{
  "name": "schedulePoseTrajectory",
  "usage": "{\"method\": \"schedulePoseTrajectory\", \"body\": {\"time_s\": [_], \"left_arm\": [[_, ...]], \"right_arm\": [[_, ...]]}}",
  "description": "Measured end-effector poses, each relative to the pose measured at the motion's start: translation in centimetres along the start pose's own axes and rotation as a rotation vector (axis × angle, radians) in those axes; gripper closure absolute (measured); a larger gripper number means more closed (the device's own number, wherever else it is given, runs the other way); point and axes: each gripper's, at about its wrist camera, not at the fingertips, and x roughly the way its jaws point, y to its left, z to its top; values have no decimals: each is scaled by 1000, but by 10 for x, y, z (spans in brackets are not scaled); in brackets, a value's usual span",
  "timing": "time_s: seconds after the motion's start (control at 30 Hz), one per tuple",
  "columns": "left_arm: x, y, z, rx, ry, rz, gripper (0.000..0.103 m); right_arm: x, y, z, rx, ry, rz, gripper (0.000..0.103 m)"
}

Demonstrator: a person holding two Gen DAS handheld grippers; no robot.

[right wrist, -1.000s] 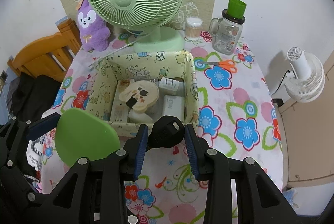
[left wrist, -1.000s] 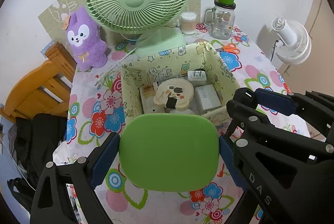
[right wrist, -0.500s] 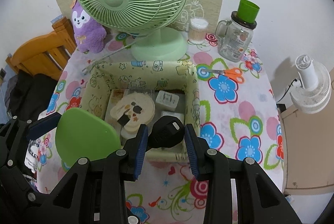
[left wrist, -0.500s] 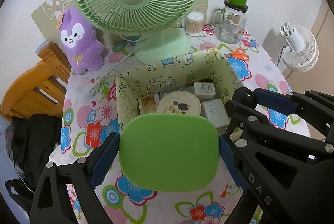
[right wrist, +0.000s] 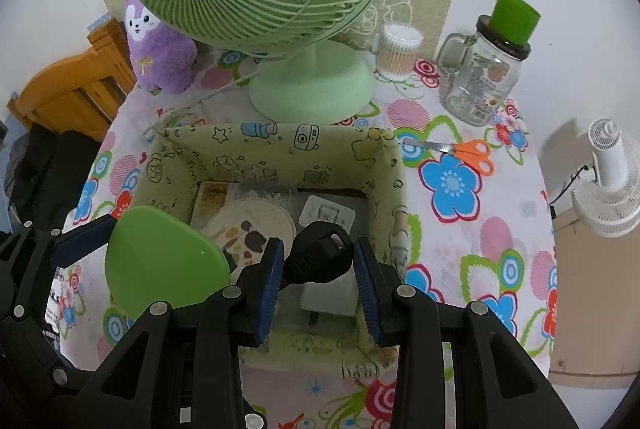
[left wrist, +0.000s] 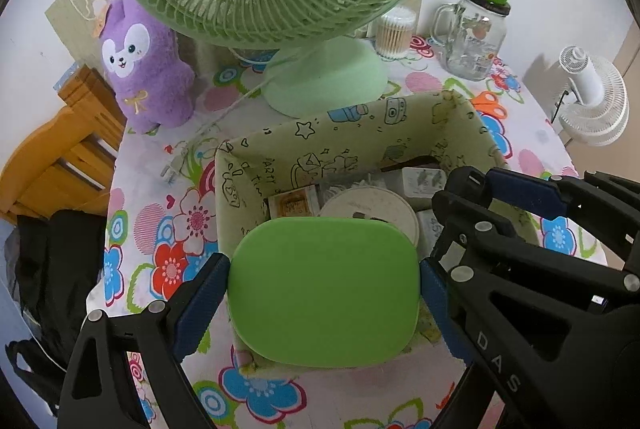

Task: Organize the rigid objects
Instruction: 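Lower the key and green box into the fabric box and open both grippers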

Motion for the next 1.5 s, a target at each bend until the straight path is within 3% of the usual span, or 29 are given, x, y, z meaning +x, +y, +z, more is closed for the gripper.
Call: {"method": "schedulePoseTrajectory", "body": {"time_s": [0.37, 0.5, 0.83, 1.5], "left_arm": [[18, -3, 7, 2, 22, -4, 8], [18, -6, 7, 8, 23, -10, 8], [11, -10, 9, 18, 5, -15, 8], [37, -25, 13, 44, 44, -39, 8]], "right_arm": [[18, -6, 8, -8, -3, 0, 62], [15, -10, 6, 1, -13, -6, 40], [-3, -16, 3, 12, -50, -14, 37], [5, -48, -11, 104, 0, -48, 34]]}}
